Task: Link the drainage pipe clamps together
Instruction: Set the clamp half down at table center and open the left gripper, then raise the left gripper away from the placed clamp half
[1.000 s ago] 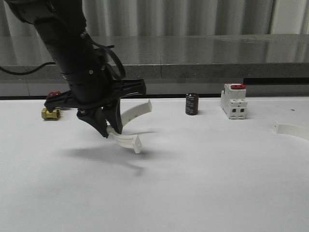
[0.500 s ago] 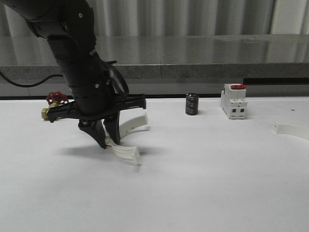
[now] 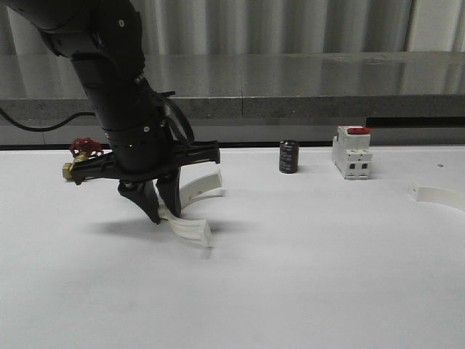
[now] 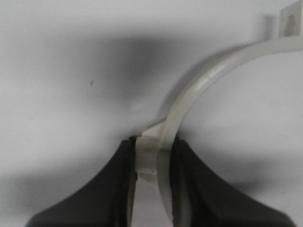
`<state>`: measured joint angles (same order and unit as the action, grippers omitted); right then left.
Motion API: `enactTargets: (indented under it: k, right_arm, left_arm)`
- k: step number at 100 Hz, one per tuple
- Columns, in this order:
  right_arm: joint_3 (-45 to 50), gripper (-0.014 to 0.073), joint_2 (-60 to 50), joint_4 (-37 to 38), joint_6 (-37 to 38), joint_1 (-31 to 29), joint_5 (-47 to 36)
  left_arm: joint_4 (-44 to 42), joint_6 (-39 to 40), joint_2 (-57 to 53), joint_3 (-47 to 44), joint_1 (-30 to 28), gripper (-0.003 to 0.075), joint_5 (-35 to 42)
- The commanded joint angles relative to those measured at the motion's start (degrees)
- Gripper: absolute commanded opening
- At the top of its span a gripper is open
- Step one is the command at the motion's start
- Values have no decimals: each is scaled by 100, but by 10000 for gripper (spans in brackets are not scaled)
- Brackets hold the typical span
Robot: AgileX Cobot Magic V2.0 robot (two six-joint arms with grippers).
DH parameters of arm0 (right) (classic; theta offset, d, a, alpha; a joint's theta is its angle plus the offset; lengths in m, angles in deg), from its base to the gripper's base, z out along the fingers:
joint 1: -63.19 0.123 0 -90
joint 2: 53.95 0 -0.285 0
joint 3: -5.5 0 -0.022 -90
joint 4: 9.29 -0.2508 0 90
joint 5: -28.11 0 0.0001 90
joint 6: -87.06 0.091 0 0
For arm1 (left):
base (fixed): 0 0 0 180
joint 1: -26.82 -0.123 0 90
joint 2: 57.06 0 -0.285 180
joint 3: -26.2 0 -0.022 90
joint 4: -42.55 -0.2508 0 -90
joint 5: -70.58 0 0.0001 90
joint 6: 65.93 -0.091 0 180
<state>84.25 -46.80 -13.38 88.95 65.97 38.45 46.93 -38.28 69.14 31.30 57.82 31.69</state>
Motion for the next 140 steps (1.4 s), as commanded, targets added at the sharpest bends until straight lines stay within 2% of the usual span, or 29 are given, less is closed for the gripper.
enactTargets:
  k: [1, 19, 45, 55, 70, 91, 129, 140]
  right_arm:
    - [-85, -69, -113, 3, -20, 18, -481]
    - [-85, -69, -113, 3, -20, 18, -481]
    - [-85, -69, -113, 3, -20, 18, -481]
    - [-85, -69, -113, 3, -20, 18, -481]
    - [-85, -69, -113, 3, -20, 18, -481]
    - [-85, -69, -113, 3, -20, 18, -481]
    - [-85, -69, -113, 3, -20, 18, -481]
    - [-85, -69, -113, 3, -20, 18, -481]
  left_arm:
    - [11, 63, -296, 163, 29, 1, 154]
    - [35, 63, -296, 163, 29, 143, 154]
    - [45, 63, -296, 163, 133, 429, 214]
    - [45, 63, -296, 163, 158, 492, 271]
    - [-35, 63, -320, 184, 158, 504, 225]
    - [-63, -446, -569, 184, 158, 504, 70]
    - [-1447, -425, -1806, 173, 135, 504, 172]
    - [-1597, -425, -2128, 16, -7, 503, 323]
